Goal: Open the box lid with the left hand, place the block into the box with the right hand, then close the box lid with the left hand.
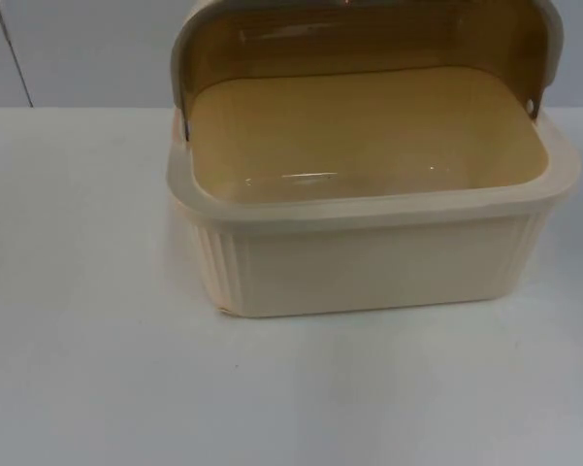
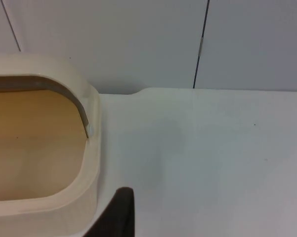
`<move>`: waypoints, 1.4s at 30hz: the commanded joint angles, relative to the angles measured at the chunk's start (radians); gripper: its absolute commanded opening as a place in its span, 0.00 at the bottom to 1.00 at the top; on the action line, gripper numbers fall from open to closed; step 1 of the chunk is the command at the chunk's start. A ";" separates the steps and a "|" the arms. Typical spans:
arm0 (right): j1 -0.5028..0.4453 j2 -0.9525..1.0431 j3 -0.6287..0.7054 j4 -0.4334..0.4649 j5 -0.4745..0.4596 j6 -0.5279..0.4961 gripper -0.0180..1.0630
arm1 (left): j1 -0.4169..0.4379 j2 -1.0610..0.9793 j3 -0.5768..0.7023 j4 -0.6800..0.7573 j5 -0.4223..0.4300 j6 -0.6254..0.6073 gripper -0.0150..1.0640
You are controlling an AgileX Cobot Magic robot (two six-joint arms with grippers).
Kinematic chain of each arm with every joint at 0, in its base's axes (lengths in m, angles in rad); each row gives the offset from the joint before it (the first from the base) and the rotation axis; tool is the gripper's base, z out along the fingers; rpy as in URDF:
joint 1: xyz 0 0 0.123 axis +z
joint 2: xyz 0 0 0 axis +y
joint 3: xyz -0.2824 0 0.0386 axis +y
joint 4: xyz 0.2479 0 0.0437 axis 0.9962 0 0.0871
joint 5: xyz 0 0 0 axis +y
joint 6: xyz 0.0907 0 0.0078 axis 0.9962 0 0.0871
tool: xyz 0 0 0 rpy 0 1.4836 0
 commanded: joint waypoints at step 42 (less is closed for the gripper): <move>-0.003 0.292 0.031 -0.001 -0.089 -0.049 0.98 | 0.149 -0.403 0.003 -0.089 -0.025 0.089 0.98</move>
